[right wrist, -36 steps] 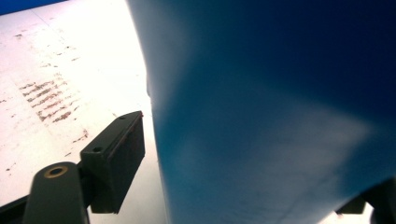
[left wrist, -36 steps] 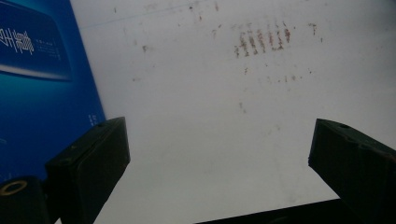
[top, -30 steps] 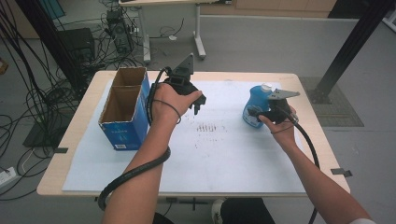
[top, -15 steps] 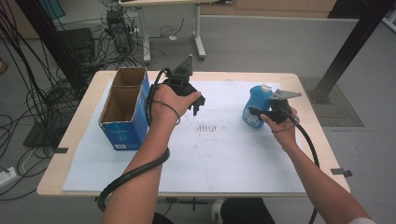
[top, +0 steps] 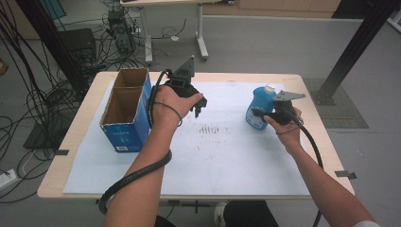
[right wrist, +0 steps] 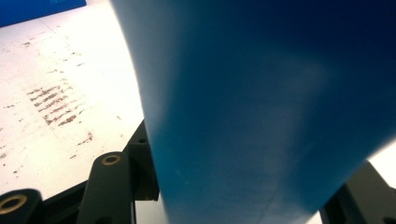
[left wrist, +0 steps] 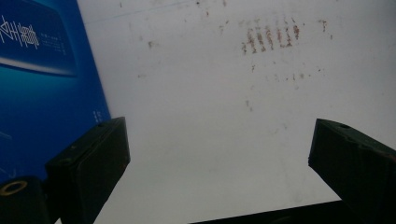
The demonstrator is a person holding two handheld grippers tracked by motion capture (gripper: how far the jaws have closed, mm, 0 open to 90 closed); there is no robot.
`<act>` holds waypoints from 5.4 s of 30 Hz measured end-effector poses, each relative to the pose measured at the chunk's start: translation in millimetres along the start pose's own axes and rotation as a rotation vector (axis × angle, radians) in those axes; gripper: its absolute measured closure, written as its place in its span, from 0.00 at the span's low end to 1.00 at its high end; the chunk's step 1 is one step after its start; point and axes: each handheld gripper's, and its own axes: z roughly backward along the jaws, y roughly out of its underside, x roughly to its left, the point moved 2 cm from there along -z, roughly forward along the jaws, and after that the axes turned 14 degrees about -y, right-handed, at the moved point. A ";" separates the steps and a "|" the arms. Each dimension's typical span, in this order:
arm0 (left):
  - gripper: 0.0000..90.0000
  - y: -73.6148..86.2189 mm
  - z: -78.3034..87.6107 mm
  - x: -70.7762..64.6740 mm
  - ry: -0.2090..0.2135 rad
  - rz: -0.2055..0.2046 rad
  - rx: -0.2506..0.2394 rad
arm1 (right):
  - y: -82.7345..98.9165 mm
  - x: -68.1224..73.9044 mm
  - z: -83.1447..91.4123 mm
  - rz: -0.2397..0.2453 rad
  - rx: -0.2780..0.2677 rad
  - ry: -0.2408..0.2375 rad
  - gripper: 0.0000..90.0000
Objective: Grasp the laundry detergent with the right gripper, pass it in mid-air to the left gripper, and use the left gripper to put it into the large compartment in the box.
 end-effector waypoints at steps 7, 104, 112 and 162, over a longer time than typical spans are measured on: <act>0.06 0.2 1.0 0.1 -0.001 -0.005 -0.002 | 0.1 0.6 0.0 -0.001 0.000 0.004 0.47; 0.07 -3.5 6.8 -2.6 -0.027 -0.024 0.001 | -0.6 1.1 0.2 -0.005 0.002 0.007 0.50; 0.07 -3.8 8.0 -2.9 -0.030 -0.022 0.000 | -0.6 0.7 0.4 -0.006 0.002 0.005 0.50; 0.07 -1.0 20.0 -2.2 -0.033 -0.068 -0.013 | -4.9 0.6 6.1 -0.024 0.041 0.016 0.50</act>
